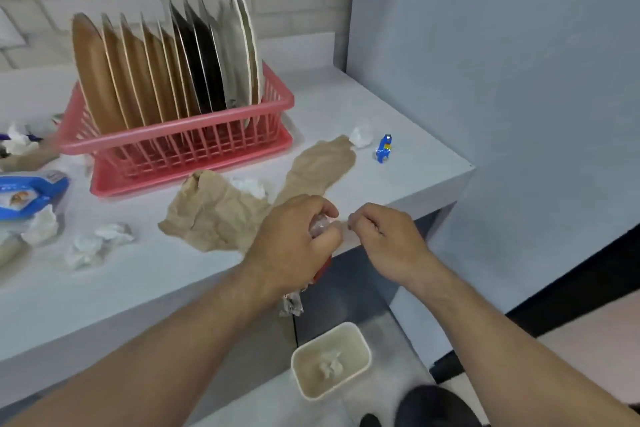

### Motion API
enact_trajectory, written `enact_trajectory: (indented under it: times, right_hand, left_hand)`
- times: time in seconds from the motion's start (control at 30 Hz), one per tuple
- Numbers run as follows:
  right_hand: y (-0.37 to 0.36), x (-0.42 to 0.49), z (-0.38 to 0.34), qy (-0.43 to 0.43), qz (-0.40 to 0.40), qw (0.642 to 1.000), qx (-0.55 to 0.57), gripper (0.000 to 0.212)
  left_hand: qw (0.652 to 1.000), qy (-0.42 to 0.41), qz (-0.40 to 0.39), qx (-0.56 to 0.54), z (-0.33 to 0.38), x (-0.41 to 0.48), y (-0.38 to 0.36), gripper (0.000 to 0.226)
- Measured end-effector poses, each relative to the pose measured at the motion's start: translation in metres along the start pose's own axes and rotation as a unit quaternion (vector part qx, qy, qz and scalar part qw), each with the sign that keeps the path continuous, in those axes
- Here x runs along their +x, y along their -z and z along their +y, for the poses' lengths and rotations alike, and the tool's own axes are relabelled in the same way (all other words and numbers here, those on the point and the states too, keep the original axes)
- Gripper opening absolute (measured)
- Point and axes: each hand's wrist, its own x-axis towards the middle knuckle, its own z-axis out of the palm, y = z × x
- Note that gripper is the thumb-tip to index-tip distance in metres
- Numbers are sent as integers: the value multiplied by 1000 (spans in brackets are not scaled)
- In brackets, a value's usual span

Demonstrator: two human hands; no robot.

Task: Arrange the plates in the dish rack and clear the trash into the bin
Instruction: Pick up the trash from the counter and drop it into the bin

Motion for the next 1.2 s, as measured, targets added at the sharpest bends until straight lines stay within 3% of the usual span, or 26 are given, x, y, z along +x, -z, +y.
enact_trajectory:
  times: [0.2, 0.47, 0.87, 1.2]
  right_hand:
    - [-38, -53, 75, -115, -38, 992, -17, 28]
    - [-122, -66, 223, -208, -107, 970, -66, 22]
    - [-300, -5, 439, -203, -216, 941, -165, 32]
    - [-345, 21, 501, -186, -308, 922, -145, 47]
  left_hand:
    - [997, -9, -51, 61, -54, -59, -60, 12]
    - [977, 124, -130, 111, -178, -101, -165, 19]
    - [962, 202, -122, 136, -367, -134, -284, 14]
    - [972, 165, -93, 141, -434, -125, -320, 8]
